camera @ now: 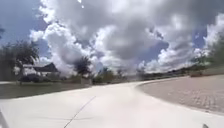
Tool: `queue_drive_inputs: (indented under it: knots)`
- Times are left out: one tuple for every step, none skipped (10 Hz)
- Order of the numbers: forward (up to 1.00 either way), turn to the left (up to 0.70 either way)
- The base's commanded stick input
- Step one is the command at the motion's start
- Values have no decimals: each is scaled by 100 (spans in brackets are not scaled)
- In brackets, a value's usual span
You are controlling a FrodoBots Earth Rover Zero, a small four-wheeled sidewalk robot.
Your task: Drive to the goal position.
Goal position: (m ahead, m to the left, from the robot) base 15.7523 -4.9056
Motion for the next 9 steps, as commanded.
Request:
queue_drive_inputs:
  knots:
    - [85, 34]
    - [85, 25]
    - [85, 0]
    - [85, 0]
    - [85, 0]
    - [85, 0]
    - [85, 0]
    - [85, 0]
    - [85, 0]
